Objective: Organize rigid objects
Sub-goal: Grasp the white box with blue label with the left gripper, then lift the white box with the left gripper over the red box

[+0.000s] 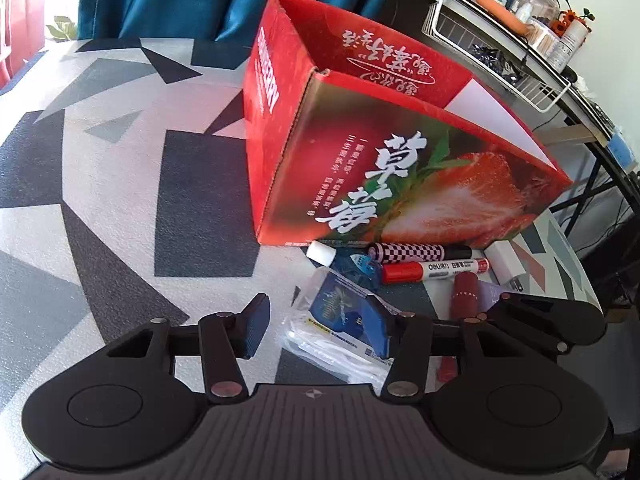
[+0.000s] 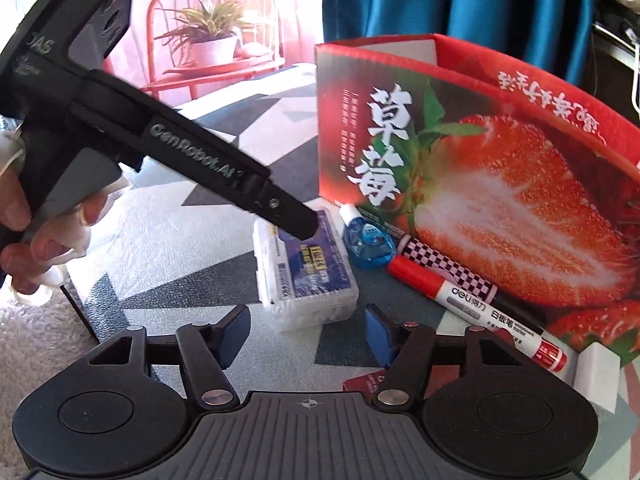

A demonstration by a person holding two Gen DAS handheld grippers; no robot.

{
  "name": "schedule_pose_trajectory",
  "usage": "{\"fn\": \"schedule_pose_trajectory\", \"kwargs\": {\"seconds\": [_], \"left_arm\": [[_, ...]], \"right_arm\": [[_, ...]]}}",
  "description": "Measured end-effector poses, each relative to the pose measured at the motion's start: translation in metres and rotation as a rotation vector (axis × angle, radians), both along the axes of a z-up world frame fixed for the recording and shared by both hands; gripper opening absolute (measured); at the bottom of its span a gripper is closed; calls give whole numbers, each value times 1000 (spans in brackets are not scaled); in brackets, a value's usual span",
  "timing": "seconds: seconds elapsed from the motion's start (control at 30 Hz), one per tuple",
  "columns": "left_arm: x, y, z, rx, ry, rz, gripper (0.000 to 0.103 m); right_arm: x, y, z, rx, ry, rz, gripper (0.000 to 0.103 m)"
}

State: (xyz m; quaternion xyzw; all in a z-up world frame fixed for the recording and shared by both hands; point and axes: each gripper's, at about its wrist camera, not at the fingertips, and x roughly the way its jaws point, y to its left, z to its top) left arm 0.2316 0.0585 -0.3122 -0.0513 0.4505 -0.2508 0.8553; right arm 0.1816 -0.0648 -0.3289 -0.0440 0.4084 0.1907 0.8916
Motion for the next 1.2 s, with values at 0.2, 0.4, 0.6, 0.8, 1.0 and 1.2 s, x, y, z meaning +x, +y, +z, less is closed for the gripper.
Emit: {"fn": "schedule_pose_trajectory", "kwargs": {"seconds": [0.2, 0.4, 0.6, 0.8, 1.0, 1.2], "left_arm": [[-17, -10, -3, -7, 4, -38, 46], [-30, -17, -2, -10, -7, -43, 36], [-29, -15, -5, -29, 6, -5, 35], [-20, -7, 2, -70, 9, 58, 37], [-15, -15, -6, -70, 22, 60, 38], [-36, -31, -1, 5, -75, 44, 43]], "right_arm": [[0, -16, -1, 35, 23, -53, 47], [3, -22, -1, 27, 19, -75, 46], [4, -26, -4, 14, 2, -74, 43], [5, -27, -4, 4, -6, -71, 39], [5, -25, -5, -11, -20, -55, 38], [2, -26, -5, -8, -22, -59, 36]]}}
